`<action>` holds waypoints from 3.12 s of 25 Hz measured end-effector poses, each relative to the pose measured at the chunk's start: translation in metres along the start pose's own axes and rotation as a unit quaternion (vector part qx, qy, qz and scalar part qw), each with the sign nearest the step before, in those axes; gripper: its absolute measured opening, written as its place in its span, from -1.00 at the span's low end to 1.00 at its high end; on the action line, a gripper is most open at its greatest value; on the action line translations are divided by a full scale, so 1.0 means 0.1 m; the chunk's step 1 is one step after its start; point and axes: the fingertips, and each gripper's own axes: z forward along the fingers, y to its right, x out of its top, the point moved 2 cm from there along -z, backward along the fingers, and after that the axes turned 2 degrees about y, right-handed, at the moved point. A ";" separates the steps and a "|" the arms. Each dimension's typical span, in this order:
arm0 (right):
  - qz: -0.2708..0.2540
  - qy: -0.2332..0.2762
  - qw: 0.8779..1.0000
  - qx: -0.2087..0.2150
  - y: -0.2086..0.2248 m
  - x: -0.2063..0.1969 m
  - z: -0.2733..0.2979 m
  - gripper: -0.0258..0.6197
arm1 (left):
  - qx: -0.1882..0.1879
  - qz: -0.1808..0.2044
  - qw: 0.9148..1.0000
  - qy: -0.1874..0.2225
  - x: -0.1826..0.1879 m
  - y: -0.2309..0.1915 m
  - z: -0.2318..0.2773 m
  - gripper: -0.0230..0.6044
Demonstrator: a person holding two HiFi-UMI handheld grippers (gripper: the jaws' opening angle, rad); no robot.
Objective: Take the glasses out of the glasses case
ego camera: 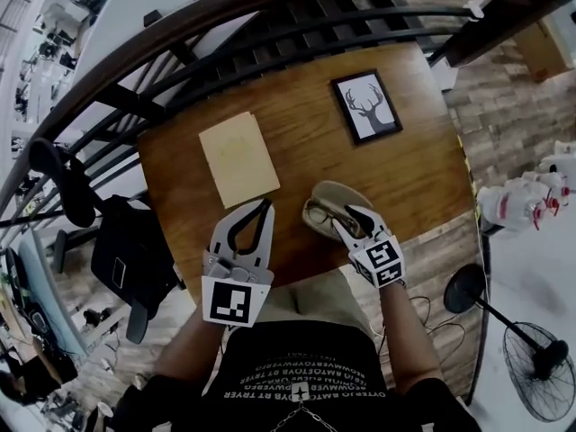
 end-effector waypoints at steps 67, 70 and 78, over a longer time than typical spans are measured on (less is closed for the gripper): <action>0.008 0.126 0.983 -0.136 -0.72 0.82 -1.05 -0.83 | 0.015 0.007 0.998 0.064 0.56 -0.33 -1.23 -0.84; -0.004 0.152 0.979 -0.134 -0.89 1.05 -1.20 -0.83 | 0.007 0.003 0.997 0.071 0.59 -0.30 -1.32 -0.84; -0.039 0.207 0.969 -0.132 -1.24 1.54 -1.62 -0.83 | -0.009 0.010 0.995 0.100 0.84 -0.23 -1.50 -0.83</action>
